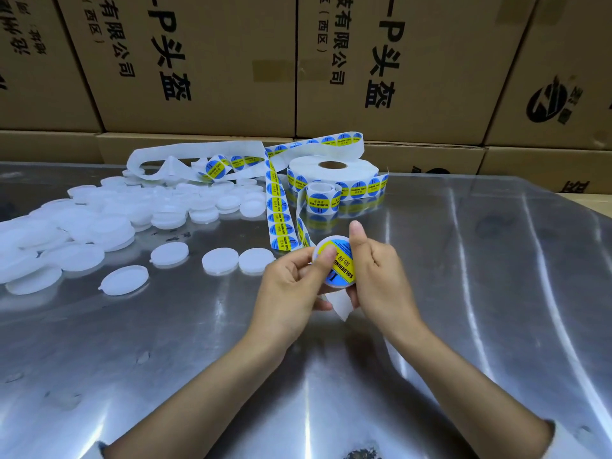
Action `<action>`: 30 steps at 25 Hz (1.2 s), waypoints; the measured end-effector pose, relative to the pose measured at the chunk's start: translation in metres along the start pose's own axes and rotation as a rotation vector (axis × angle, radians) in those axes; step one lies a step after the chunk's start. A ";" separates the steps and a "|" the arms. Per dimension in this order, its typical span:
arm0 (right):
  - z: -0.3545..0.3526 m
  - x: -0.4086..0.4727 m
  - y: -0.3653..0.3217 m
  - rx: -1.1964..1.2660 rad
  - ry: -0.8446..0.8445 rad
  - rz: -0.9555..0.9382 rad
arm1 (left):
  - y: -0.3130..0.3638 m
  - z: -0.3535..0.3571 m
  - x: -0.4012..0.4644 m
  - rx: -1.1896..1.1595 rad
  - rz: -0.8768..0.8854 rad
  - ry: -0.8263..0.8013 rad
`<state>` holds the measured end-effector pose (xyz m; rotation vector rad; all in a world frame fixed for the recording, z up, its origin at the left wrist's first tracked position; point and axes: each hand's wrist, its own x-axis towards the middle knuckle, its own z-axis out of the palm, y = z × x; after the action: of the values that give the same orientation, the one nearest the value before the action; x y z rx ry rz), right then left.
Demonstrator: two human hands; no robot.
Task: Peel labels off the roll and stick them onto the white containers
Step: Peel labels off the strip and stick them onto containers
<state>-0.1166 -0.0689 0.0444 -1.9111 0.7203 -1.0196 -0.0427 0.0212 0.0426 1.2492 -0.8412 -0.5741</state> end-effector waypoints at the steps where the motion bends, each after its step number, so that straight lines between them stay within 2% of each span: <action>1: -0.001 0.000 0.000 0.026 -0.042 -0.012 | 0.001 -0.002 0.003 0.017 -0.003 0.042; 4: -0.005 0.001 0.002 0.062 -0.237 -0.021 | 0.001 -0.011 0.012 0.086 -0.062 0.156; 6: -0.008 0.004 0.001 0.037 -0.307 -0.019 | 0.000 -0.014 0.015 0.093 -0.100 0.134; 7: -0.011 0.009 0.002 0.053 -0.274 -0.012 | -0.001 -0.015 0.016 0.051 -0.113 0.102; 9: -0.027 0.021 0.009 0.096 -0.088 0.052 | -0.002 -0.018 0.020 0.009 -0.109 0.044; 11: -0.046 0.032 0.022 -0.034 0.063 0.127 | -0.008 -0.025 0.024 0.193 -0.059 0.034; 12: -0.052 0.034 0.030 -0.152 0.075 0.173 | -0.013 -0.030 0.026 0.364 -0.023 0.023; 14: -0.054 0.031 0.044 -0.380 0.010 0.269 | -0.022 -0.036 0.025 0.671 0.034 -0.052; 17: -0.049 0.027 0.053 -0.610 -0.070 0.360 | -0.029 -0.039 0.024 0.849 0.074 -0.125; 19: -0.052 0.027 0.050 -0.753 0.010 0.313 | -0.029 -0.043 0.028 0.927 0.134 -0.082; 21: -0.051 0.028 0.047 -0.713 0.008 0.111 | -0.029 -0.049 0.030 0.999 0.184 -0.027; 23: -0.041 0.025 0.047 -0.651 -0.196 -0.029 | -0.031 -0.054 0.032 1.066 0.195 -0.008; 25: -0.038 0.026 0.056 -0.755 -0.337 0.025 | -0.034 -0.057 0.033 1.125 0.164 -0.020; 27: -0.046 0.029 0.065 -0.850 -0.276 0.147 | -0.037 -0.057 0.033 1.152 0.129 -0.038; 30: -0.050 0.032 0.066 -0.721 -0.118 0.069 | -0.038 -0.056 0.033 1.194 0.116 -0.064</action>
<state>-0.1496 -0.1456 0.0155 -2.5015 1.1848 -0.6321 0.0243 0.0189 0.0085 2.2270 -1.3718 0.0553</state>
